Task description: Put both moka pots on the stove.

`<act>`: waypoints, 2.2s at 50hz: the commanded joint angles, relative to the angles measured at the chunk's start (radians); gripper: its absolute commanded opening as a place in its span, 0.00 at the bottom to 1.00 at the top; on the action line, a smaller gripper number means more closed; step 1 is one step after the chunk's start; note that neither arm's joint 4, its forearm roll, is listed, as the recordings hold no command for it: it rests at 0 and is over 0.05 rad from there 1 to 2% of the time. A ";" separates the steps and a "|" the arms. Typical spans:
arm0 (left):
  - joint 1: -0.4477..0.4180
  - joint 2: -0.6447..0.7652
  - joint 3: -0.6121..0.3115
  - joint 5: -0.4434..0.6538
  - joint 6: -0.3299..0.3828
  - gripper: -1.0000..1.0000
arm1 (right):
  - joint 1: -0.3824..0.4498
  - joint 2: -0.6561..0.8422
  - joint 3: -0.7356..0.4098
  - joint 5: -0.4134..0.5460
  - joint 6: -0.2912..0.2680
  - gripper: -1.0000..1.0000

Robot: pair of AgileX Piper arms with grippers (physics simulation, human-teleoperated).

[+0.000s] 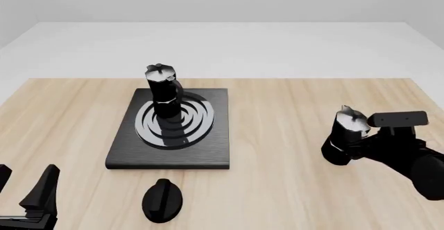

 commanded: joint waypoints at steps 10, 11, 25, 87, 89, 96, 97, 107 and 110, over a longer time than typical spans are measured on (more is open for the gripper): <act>0.000 0.000 0.000 0.000 0.000 1.00 | 0.015 0.037 0.007 -0.026 0.005 1.00; 0.000 0.000 0.000 0.000 0.000 1.00 | 0.000 0.027 0.010 -0.032 -0.015 0.00; 0.000 0.000 0.000 0.000 0.000 1.00 | 0.037 -0.035 0.031 -0.054 -0.064 0.00; 0.000 0.000 0.000 0.000 0.000 1.00 | 0.410 0.169 -0.351 -0.077 -0.086 0.00; 0.000 0.000 0.000 0.000 0.000 1.00 | 0.429 0.173 -0.361 -0.075 -0.094 0.00; 0.000 0.000 0.000 0.000 0.000 1.00 | 0.471 0.177 -0.390 -0.061 -0.099 0.00; 0.000 0.000 0.000 0.000 0.000 1.00 | 0.476 0.180 -0.397 -0.057 -0.096 0.00; 0.000 0.000 0.000 0.000 0.000 1.00 | 0.541 0.196 -0.415 -0.060 -0.095 0.00; 0.000 0.000 0.000 0.000 0.000 1.00 | 0.558 0.199 -0.420 -0.059 -0.091 0.00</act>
